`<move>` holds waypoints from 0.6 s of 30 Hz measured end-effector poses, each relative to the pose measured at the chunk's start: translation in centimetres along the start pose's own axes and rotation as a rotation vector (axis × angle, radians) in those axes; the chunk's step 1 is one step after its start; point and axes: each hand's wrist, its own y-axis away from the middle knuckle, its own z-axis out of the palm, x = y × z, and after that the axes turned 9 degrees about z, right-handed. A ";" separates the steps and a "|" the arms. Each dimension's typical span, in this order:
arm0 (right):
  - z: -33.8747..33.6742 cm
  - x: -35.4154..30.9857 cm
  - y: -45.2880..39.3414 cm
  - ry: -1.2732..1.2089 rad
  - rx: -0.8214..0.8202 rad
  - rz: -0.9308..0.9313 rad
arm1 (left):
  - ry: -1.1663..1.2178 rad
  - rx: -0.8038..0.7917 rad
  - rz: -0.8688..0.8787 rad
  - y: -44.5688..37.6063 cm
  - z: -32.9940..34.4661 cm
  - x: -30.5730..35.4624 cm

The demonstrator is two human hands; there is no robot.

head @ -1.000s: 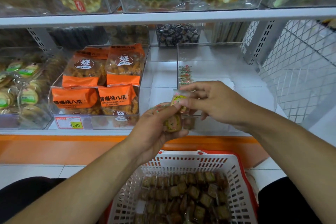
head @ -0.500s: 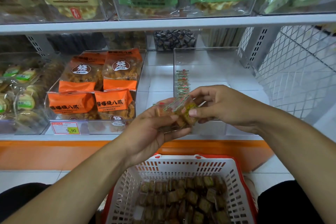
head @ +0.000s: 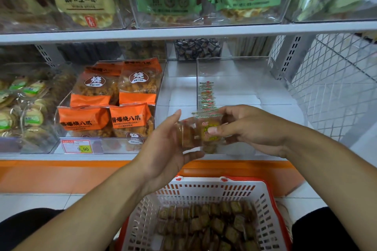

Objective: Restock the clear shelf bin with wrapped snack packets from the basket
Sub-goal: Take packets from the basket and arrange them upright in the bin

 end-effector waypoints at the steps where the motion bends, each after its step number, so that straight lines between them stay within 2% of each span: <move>1: -0.1 -0.1 -0.1 0.024 0.058 -0.020 | 0.021 0.039 -0.009 0.0 0.0 0.1; 4: -0.6 -0.2 0.0 0.006 0.127 -0.032 | 0.005 0.212 0.024 -0.1 -0.3 0.2; 9: -0.6 -0.7 0.7 -0.043 -0.052 -0.039 | -0.051 0.390 0.180 -0.5 -0.9 0.1; 13: 0.4 -0.3 0.7 -0.031 -0.217 0.032 | -0.076 0.413 0.220 -0.5 -0.9 0.0; 18: 1.6 0.2 0.2 0.010 -0.127 0.039 | -0.115 0.321 0.237 -0.4 -1.0 -0.5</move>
